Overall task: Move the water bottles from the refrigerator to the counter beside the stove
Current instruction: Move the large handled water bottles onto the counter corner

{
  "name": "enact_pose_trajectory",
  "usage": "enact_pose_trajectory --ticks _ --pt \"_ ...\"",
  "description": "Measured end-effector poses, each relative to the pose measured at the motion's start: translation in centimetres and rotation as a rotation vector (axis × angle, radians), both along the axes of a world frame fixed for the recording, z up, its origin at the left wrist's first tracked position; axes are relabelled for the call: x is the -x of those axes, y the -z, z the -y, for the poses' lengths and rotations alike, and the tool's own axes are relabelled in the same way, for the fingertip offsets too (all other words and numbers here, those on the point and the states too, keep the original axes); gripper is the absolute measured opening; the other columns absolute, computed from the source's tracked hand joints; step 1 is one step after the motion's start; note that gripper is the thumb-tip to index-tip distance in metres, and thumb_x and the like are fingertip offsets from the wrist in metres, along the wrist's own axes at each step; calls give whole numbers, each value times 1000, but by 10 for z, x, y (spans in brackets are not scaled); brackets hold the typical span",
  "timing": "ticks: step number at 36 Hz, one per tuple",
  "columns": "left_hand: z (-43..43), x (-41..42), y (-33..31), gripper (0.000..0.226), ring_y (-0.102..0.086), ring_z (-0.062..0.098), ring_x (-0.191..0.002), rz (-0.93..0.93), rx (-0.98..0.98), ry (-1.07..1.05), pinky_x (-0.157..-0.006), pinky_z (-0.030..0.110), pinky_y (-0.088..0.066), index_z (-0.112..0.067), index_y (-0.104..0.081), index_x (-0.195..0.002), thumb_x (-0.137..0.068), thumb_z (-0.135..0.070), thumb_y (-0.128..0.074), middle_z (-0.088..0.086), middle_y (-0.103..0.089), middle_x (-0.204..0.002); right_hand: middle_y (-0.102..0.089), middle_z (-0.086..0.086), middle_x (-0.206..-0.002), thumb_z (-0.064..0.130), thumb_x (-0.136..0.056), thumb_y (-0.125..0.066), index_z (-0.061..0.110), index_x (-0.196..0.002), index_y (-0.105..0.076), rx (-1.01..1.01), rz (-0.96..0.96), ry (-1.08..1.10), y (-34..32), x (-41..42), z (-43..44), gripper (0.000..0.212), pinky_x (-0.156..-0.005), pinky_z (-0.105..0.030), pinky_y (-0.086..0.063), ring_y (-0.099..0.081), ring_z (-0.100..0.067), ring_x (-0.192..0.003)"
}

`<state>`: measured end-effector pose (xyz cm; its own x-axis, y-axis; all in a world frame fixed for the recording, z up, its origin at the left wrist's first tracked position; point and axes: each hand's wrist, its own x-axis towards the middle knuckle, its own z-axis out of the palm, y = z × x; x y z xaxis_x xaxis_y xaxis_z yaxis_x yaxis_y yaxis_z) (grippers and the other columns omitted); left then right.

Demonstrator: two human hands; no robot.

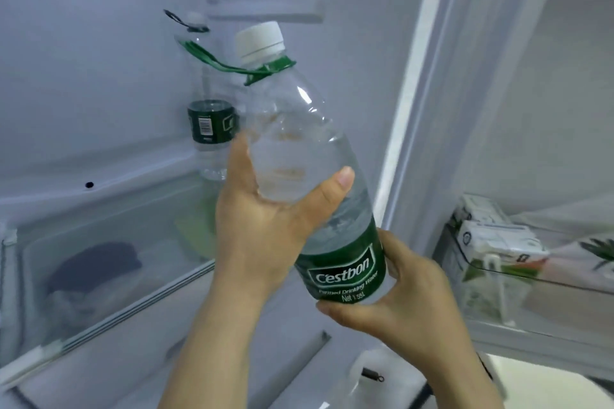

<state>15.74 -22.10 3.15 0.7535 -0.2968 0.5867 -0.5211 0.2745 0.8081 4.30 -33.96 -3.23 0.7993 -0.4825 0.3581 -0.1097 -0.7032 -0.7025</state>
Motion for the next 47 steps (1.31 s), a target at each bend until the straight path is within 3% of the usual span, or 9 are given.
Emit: enact_pose_trajectory --ticks 7,11,15,19,25,36,43,47 --pt "29 28 7 68 -65 16 -105 5 -49 95 -85 42 -55 -25 -55 -119 -60 -49 -78 -3 -67 -112 -67 30 -98 60 -42 -85 39 -119 -56 -37 -22 84 10 40 14 84 -80 -28 -56 -63 6 -96" --pt "48 50 7 65 -65 1 -98 20 -106 78 -79 28 -53 -37 -56 -114 -55 -58 -75 -19 -68 -104 -68 28 -97 55 -44 -87 37 -111 -59 -97 -25 112 12 65 20 75 -80 -26 -55 -64 5 -94" --pt "59 67 5 66 -65 -4 -92 56 -134 82 -70 15 -51 -37 -57 -113 -54 -63 -72 -21 -68 -101 -68 25 -99 57 -44 -86 36 -109 -59 -132 -26 132 13 84 26 73 -81 -29 -55 -64 2 -94" --pt "66 82 3 67 -66 0 -93 47 -104 109 -74 23 -52 -31 -58 -114 -56 -61 -73 -17 -69 -100 -69 22 -101 56 -47 -86 35 -114 -57 -124 -9 135 9 102 30 76 -81 -31 -55 -65 0 -96" --pt "80 116 2 69 -67 6 -95 55 -84 197 -76 20 -53 -20 -57 -118 -61 -55 -74 -8 -70 -103 -69 25 -94 61 -42 -82 39 -108 -56 -72 -8 223 7 139 46 74 -79 -33 -55 -66 1 -93" --pt "111 199 -1 55 -62 -14 -89 13 -79 338 -65 2 -45 -44 -52 -105 -59 -50 -80 -33 -65 -98 -70 24 -95 58 -45 -82 36 -108 -58 -27 -2 361 4 225 65 71 -76 -32 -55 -66 2 -92" --pt "135 245 2 65 -65 -6 -92 53 -96 441 -68 6 -48 -34 -55 -114 -59 -60 -74 -20 -68 -102 -69 24 -93 57 -44 -83 38 -106 -58 -6 -10 489 9 281 74 69 -75 -29 -55 -66 1 -90" --pt "149 269 4 69 -63 -9 -93 53 -110 533 -66 4 -47 -35 -52 -118 -58 -60 -77 -22 -67 -103 -69 25 -91 59 -44 -80 38 -103 -58 -5 -15 581 10 310 77 67 -76 -29 -54 -66 1 -89"
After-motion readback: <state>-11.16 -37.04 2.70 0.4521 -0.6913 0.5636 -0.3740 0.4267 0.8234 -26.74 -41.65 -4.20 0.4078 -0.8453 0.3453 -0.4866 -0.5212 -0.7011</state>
